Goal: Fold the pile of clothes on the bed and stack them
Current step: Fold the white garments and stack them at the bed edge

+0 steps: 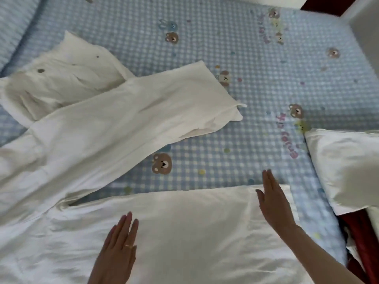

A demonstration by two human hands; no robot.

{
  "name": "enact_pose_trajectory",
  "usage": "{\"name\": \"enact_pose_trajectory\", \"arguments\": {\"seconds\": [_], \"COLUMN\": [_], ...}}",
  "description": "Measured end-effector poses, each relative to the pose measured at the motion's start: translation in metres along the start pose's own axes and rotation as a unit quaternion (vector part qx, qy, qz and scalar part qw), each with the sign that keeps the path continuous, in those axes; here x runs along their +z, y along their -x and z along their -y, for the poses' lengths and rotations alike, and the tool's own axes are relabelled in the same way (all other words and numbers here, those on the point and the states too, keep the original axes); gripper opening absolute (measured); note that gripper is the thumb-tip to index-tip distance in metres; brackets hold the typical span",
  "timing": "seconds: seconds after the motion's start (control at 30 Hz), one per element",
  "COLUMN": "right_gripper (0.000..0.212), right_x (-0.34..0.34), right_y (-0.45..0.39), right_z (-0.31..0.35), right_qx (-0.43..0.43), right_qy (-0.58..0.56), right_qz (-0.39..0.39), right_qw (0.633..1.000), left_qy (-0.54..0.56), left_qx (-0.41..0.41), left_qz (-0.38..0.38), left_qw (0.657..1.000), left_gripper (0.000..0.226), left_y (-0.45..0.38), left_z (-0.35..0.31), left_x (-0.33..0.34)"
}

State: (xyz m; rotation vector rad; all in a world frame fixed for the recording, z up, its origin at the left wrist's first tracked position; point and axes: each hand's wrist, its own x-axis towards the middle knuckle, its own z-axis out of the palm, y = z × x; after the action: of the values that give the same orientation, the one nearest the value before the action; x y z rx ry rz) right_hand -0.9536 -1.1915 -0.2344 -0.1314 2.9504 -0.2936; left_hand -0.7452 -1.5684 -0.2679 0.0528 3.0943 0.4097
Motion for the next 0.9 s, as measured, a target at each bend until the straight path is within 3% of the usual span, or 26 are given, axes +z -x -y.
{"name": "enact_pose_trajectory", "arguments": {"seconds": [0.1,0.2,0.27,0.43,0.57,0.63,0.77,0.9], "right_gripper": [0.063,0.063,0.063,0.04,0.043,0.048,0.068,0.092], "right_x": [0.003,0.001,-0.001,-0.019,-0.053,-0.065,-0.069,-0.055], "right_y": [-0.087,-0.167,-0.214,-0.277,-0.238,-0.191,-0.082,0.0], "right_z": [0.065,0.107,0.116,0.101,0.069,0.033,-0.05,-0.082], "right_qx": [-0.099,-0.133,-0.131,-0.133,-0.194,-0.222,-0.223,-0.228], "right_qy": [0.019,0.049,0.092,0.121,0.086,0.105,0.149,0.081], "right_qz": [-0.016,-0.042,-0.067,-0.021,-0.126,-0.138,-0.053,0.055], "right_qw": [0.995,0.989,0.985,0.984,0.969,0.96,0.962,0.969], "left_qy": [-0.059,-0.05,-0.044,-0.004,0.032,0.049,0.055,0.024], "left_qx": [-0.065,-0.129,-0.15,-0.177,-0.137,-0.097,0.024,0.088], "left_qz": [-0.024,-0.019,-0.02,-0.016,-0.017,0.0,0.076,0.144], "left_qw": [0.996,0.99,0.987,0.984,0.99,0.994,0.995,0.985], "left_gripper": [0.062,0.082,0.092,0.098,0.099,0.097,0.081,0.058], "left_y": [-0.09,-0.136,-0.143,-0.139,-0.123,-0.103,-0.052,-0.018], "left_z": [0.02,0.049,0.071,0.082,0.068,0.055,0.022,0.001], "left_x": [-0.006,-0.002,0.002,-0.005,-0.018,-0.021,-0.013,-0.002]}}
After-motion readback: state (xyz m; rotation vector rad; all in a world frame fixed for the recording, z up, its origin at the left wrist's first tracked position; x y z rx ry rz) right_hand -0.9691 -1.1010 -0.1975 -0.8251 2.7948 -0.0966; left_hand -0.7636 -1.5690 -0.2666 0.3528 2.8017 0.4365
